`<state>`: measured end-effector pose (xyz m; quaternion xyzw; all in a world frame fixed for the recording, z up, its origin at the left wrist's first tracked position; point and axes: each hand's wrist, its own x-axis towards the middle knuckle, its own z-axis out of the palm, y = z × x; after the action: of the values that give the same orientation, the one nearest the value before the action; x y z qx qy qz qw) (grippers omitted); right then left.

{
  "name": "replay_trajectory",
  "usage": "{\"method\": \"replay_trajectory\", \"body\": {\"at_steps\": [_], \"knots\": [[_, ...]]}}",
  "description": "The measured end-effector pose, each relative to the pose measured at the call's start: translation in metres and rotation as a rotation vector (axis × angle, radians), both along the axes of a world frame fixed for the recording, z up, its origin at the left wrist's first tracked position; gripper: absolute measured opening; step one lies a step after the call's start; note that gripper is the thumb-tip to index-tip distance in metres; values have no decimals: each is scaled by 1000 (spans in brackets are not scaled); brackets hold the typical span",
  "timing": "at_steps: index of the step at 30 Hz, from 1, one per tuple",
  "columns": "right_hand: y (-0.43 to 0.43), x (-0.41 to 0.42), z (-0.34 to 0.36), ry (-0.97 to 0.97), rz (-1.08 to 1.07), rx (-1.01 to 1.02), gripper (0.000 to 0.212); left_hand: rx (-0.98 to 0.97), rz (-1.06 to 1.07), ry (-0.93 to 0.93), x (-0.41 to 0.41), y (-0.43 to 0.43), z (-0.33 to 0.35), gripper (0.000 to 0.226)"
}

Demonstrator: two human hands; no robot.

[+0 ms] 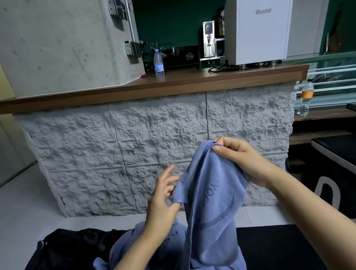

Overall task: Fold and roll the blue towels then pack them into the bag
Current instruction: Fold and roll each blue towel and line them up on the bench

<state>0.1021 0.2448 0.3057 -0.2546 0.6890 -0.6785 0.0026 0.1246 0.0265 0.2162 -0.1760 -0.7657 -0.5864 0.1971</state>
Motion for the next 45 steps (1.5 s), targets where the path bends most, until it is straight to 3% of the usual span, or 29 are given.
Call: {"method": "replay_trajectory", "body": {"at_steps": [2, 5, 7, 11, 15, 20, 22, 25, 29, 38, 45], "knots": [[4, 1, -1, -56, -18, -35, 19, -40, 66, 165, 2, 1, 9, 83], [10, 0, -6, -81, -55, -14, 21, -206, 75, 461, 2, 3, 26, 53], [15, -2, -11, -65, -93, 25, 20, -204, 92, 504, 1, 9, 35, 38], [21, -6, -19, -41, -181, 67, 22, -111, 24, 370, 2, 13, 47, 48], [29, -9, -23, -76, -243, 21, 22, -183, -85, 374, 0, 5, 50, 28], [27, -7, -22, 27, -255, 119, 18, 202, -62, -3, -3, 15, 56, 10], [21, -1, -15, 71, -199, 134, 13, 321, -65, -144, -7, 18, 60, 19], [6, 11, -3, 70, -34, 146, 10, 337, -74, -276, -7, 23, 62, 10], [-21, 19, 2, 22, 28, 127, 6, 339, -110, -321, -4, 31, 64, 6], [-33, 8, 1, -1, -166, 164, 18, 296, -203, -310, 11, 26, 75, 20], [-22, 10, -2, -1, 8, 104, 13, 268, -125, -321, -3, 18, 87, 6]]}}
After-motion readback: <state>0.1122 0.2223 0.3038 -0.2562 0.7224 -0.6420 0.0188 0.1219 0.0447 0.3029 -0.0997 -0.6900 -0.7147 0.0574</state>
